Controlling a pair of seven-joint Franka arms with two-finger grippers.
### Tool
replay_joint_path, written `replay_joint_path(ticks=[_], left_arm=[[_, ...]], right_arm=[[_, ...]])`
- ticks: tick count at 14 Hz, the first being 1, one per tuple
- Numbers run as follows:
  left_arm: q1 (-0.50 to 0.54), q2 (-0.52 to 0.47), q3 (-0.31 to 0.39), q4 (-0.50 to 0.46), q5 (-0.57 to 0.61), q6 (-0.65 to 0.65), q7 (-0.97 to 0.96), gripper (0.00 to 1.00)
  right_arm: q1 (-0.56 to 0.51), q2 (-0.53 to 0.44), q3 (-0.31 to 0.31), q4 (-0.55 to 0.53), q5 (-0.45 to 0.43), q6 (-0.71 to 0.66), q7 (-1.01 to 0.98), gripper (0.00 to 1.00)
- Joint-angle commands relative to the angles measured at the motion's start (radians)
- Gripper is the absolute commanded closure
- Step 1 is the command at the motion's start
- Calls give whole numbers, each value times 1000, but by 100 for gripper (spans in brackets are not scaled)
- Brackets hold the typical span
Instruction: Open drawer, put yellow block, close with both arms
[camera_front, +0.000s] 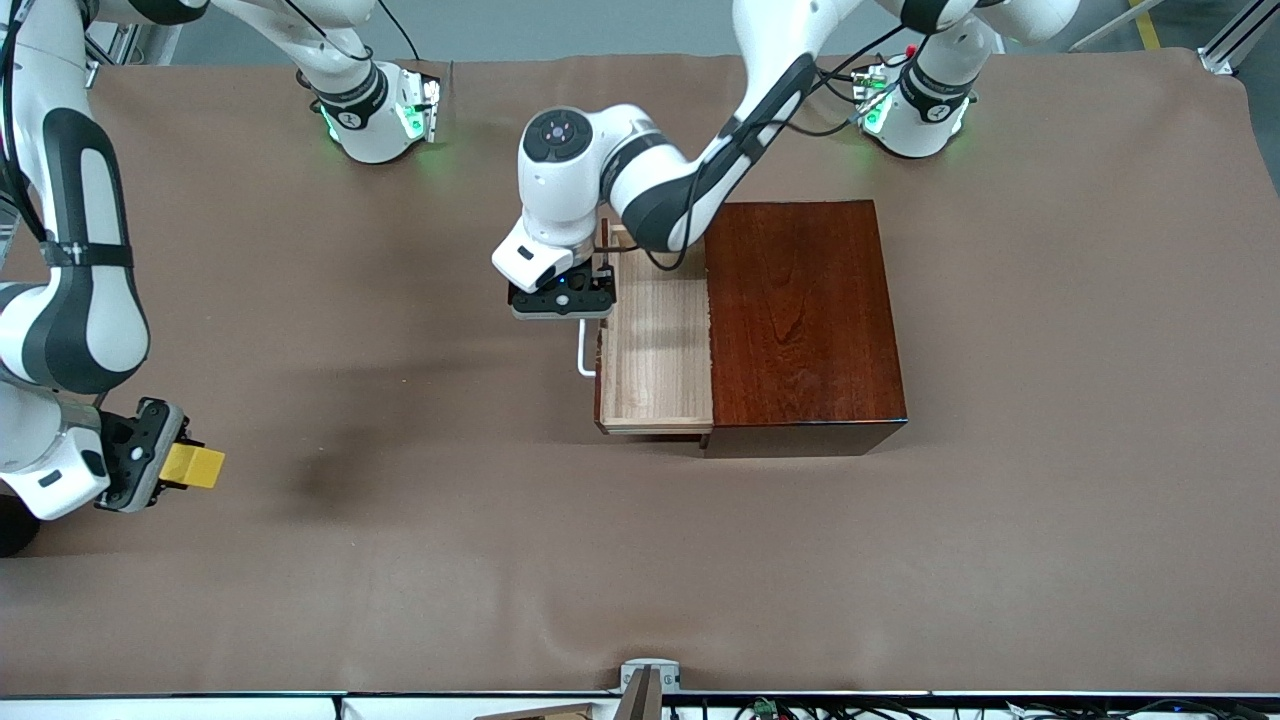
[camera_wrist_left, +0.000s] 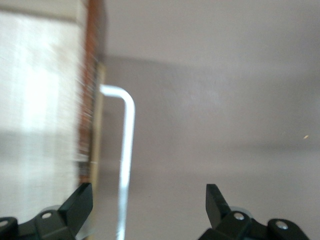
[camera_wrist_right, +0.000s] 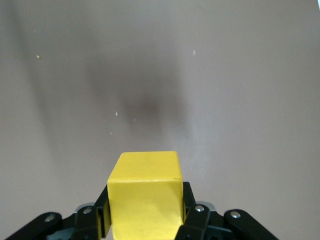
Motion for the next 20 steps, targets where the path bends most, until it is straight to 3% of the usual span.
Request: replay_joint_path(ticks=[1, 4, 6, 8, 10, 13, 15, 17, 20], left_arm=[[52, -151, 6, -22, -35, -116, -8, 0], [126, -264, 16, -29, -64, -231, -2, 0], [234, -352, 14, -46, -66, -347, 36, 0], [331, -416, 14, -49, -67, -523, 259, 0], [429, -470, 16, -57, -58, -608, 456, 0], [558, -484, 13, -100, -59, -618, 601, 0], [579, -482, 11, -111, -58, -609, 619, 0], [582, -482, 10, -117, -58, -608, 635, 0], [629, -485, 11, -138, -56, -607, 759, 0]], right_arm=[[-1, -34, 50, -9, 6, -13, -61, 100], [2, -60, 171, -9, 3, -27, -54, 100], [37, -62, 240, -9, -10, -35, -43, 100], [127, -62, 243, -8, -15, -30, -38, 100], [207, -62, 240, -8, -15, -30, 36, 100], [335, -57, 237, 15, -59, -32, 268, 100], [436, -53, 238, 43, -125, -38, 429, 100], [509, -30, 235, 72, -136, -36, 611, 100], [608, 36, 235, 150, -171, -38, 692, 100]])
